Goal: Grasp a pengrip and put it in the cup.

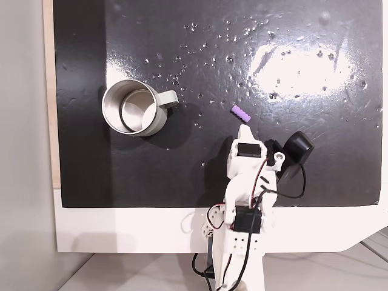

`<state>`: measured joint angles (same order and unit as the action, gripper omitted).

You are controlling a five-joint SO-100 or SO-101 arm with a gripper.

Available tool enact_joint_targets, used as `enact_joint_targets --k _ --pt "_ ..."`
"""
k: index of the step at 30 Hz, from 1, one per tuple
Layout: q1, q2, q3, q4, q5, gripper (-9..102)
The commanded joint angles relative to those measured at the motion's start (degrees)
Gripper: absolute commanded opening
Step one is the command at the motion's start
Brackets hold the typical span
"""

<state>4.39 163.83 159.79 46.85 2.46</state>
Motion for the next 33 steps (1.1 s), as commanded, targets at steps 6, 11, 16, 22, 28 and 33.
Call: enact_joint_targets --k 6,11,16,22,28,33 --pt "-0.3 -29.4 -30.4 5.4 13.4 11" --pt "-1.5 -39.9 -39.4 10.8 17.9 25" --pt "-1.5 -48.6 -44.9 14.9 21.5 26" --pt "-2.2 -57.7 -49.0 17.8 24.1 26" --pt "-2.2 -65.4 -48.6 18.1 25.8 28" --pt "-2.3 -70.7 -48.5 17.6 27.2 28"
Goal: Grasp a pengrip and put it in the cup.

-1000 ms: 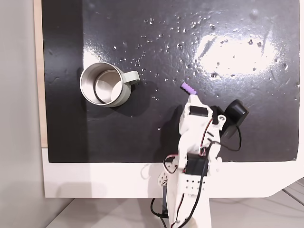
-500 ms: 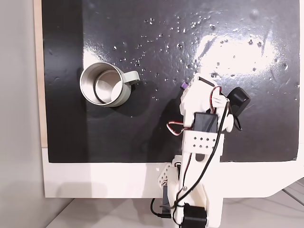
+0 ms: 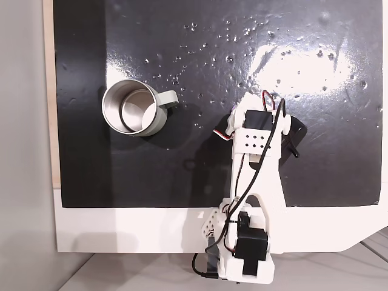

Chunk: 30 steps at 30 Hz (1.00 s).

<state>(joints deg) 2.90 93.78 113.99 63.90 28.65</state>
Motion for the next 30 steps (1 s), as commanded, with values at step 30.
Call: enact_joint_targets --k 30 --pt "-4.1 5.3 -4.7 4.2 -2.1 0"
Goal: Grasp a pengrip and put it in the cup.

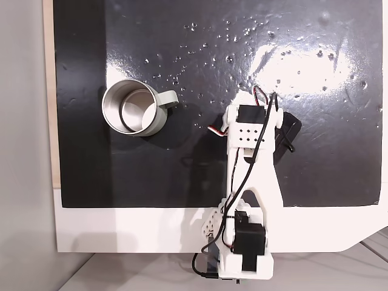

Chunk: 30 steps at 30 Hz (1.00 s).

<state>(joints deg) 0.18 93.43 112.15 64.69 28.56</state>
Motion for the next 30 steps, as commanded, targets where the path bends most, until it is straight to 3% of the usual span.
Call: enact_joint_targets --k 1,10,24,30 --pt "-2.0 7.3 -4.0 5.4 -2.7 0" --pt "-13.2 17.4 -13.9 12.8 -6.9 0" --pt "-35.7 9.8 -31.1 11.1 -8.3 0" --pt "-40.2 5.5 -36.1 10.0 -10.5 0"
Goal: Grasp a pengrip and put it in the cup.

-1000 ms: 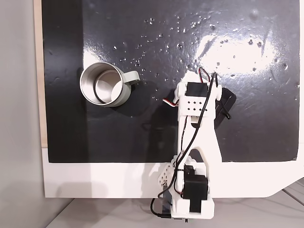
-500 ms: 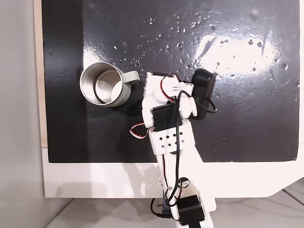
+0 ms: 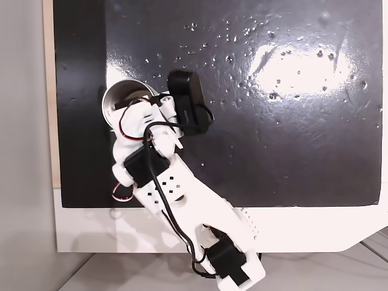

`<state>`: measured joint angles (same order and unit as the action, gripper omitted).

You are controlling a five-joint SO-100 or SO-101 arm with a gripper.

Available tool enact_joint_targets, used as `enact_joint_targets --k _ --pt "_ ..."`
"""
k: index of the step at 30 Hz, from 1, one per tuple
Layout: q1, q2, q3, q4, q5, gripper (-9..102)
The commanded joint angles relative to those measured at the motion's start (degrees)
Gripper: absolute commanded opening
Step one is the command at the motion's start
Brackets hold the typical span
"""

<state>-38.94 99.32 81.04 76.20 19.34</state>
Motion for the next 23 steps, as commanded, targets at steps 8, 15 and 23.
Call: enact_joint_targets --k 8,15,23 --pt "-0.9 -2.7 -6.9 -1.9 -2.1 23" --pt "-0.9 -2.7 -6.9 -1.7 -1.7 30" --pt "-0.8 -2.5 -6.8 -1.6 -1.9 29"
